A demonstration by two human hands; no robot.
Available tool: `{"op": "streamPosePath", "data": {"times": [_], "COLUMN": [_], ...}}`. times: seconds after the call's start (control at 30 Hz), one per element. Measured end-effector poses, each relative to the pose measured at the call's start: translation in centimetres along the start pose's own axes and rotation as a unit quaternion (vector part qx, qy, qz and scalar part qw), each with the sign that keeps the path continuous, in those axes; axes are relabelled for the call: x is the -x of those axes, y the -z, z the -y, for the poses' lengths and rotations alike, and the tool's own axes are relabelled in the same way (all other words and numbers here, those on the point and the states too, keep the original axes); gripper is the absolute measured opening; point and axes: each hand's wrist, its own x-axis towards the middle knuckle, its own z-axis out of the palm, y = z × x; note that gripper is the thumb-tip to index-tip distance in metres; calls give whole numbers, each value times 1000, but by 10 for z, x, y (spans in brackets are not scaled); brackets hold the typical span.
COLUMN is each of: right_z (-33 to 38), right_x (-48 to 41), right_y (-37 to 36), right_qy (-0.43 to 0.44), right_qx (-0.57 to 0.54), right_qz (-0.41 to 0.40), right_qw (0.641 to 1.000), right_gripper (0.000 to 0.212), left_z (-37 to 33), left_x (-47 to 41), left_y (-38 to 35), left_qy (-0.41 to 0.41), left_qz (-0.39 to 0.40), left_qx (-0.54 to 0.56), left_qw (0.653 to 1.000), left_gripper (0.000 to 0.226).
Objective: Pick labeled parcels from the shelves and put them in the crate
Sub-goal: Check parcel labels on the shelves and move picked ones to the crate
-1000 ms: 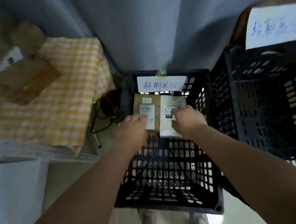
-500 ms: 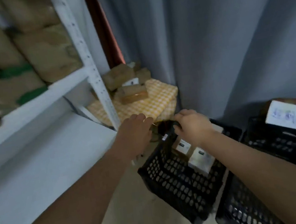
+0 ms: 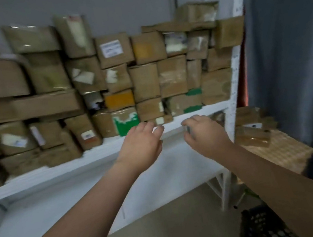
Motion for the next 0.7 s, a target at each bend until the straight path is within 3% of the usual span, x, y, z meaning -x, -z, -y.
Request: {"op": "streamPosePath", "data": {"times": [0.4,0.7], "right_z": [345,474], "right_x": [-53,-103], "right_y": [-45,-61], "right_qy": [167,231], "right_qx": [-71,-116], "right_qz": [-26,-40], "right_qw": [983,965], "right_gripper": [39,39], "left_z": [258,379], "left_x": [227,296], "left_y": [69,93], "left_qy": [136,200], "left_qz": [-13,-28], "left_qx": [-106,-153], "left_qw": [985,967], "left_gripper": [31,35]}}
